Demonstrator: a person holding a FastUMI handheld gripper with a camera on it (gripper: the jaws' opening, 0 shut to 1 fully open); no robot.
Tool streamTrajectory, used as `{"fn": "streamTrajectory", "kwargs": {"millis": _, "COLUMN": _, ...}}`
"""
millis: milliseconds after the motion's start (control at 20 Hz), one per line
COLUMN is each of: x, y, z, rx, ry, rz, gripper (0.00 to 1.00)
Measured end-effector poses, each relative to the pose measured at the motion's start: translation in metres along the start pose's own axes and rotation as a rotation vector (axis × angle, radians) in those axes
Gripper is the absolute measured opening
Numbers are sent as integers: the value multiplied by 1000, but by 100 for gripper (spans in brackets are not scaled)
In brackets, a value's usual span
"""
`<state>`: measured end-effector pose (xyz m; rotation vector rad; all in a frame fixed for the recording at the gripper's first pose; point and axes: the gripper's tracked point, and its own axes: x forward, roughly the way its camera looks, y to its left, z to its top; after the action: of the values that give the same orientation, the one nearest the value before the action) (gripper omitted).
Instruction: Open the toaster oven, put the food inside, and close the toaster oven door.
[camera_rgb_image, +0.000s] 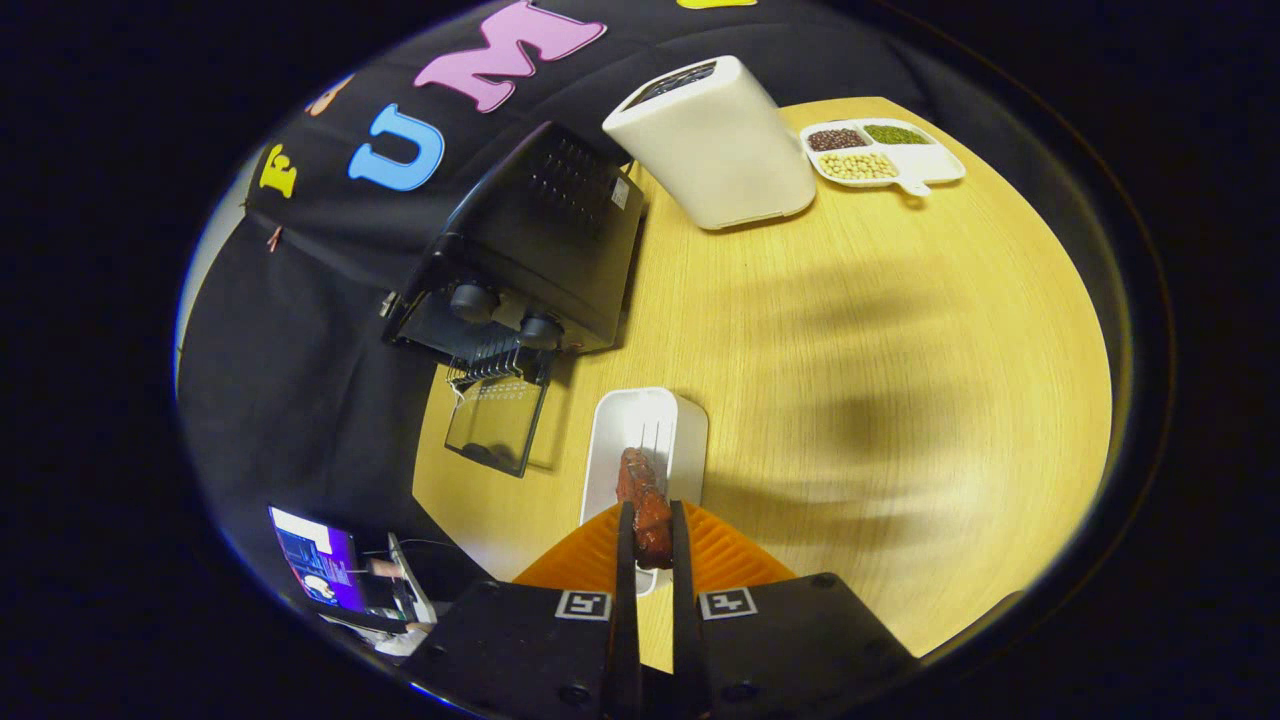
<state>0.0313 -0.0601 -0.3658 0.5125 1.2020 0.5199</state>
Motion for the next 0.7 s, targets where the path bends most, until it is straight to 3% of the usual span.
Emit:
{"fn": "streamTrajectory", "kwargs": {"millis": 350, "x": -33, "y": 37, "z": 16, "rx": -48, "ry": -175, "rz": -20, "gripper": 14}}
{"fn": "streamTrajectory", "kwargs": {"millis": 700, "x": -48, "y": 160, "z": 8, "rx": -91, "ry": -378, "rz": 54, "gripper": 14}}
